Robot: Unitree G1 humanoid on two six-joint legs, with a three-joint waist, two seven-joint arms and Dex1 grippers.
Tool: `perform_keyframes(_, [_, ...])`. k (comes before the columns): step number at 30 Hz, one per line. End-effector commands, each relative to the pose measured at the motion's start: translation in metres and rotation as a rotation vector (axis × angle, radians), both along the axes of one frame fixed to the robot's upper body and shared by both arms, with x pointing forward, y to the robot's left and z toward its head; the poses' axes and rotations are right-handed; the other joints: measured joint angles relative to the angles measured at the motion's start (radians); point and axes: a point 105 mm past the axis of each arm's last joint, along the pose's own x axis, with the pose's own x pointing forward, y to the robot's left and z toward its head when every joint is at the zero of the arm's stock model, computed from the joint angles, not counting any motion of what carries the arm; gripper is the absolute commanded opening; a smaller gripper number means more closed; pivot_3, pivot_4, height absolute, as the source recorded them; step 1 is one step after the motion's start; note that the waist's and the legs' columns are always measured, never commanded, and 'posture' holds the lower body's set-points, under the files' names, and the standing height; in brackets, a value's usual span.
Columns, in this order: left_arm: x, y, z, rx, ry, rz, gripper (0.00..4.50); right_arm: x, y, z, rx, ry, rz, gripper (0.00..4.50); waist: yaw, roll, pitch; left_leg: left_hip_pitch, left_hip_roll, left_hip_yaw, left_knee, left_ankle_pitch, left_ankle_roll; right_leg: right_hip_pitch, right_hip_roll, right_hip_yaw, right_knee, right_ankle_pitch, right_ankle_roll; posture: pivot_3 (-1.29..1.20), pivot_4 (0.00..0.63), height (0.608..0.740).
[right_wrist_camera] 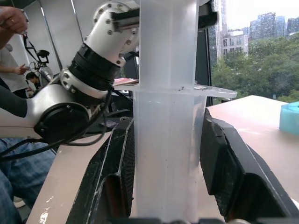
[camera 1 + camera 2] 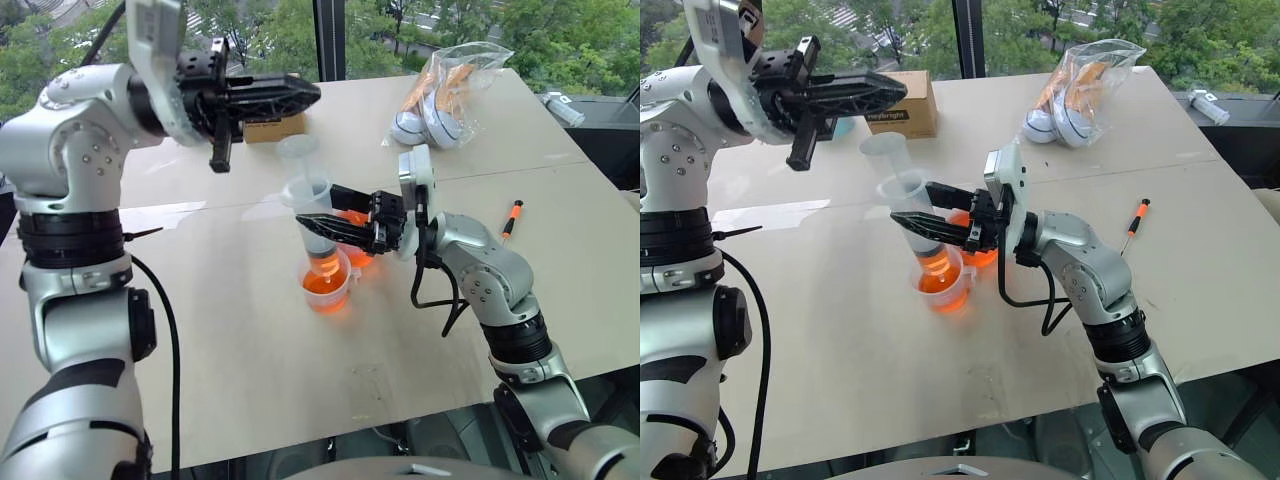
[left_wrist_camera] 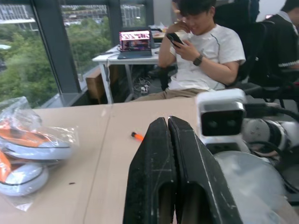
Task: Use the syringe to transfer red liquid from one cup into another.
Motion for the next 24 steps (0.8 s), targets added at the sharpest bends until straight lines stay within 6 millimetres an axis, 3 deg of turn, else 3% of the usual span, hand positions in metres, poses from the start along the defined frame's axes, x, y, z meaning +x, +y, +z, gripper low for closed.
perform_keyframes(1, [-0.011, -0.001, 0.001, 0.027, -0.035, -0.028, 0.01, -0.005, -0.002, 0.012, 0.040, -0.058, 0.009, 1.57, 0.000, 0.000, 0.000, 0.000, 0.000, 0.000, 0.000, 0.000, 0.000, 0.000, 0.000, 0.000, 0.000, 0.000, 0.000, 0.00, 0.150, 0.740])
perform_keyframes(16, [-0.014, -0.002, -0.021, 0.102, 0.000, -0.065, 0.01, 0.001, -0.005, 0.022, 0.088, -0.066, -0.039, 1.57, 0.001, 0.000, 0.000, 0.000, 0.000, 0.000, 0.000, 0.000, 0.000, 0.000, 0.000, 0.000, 0.000, 0.000, 0.000, 0.00, 0.150, 0.740])
perform_keyframes(24, [-0.019, -0.011, -0.038, 0.138, 0.066, -0.110, 0.01, 0.004, -0.004, 0.031, 0.117, -0.080, -0.055, 1.57, 0.001, 0.000, 0.000, 0.000, 0.000, 0.000, 0.000, 0.000, 0.000, 0.000, 0.000, 0.000, 0.000, 0.000, 0.000, 0.00, 0.150, 0.740])
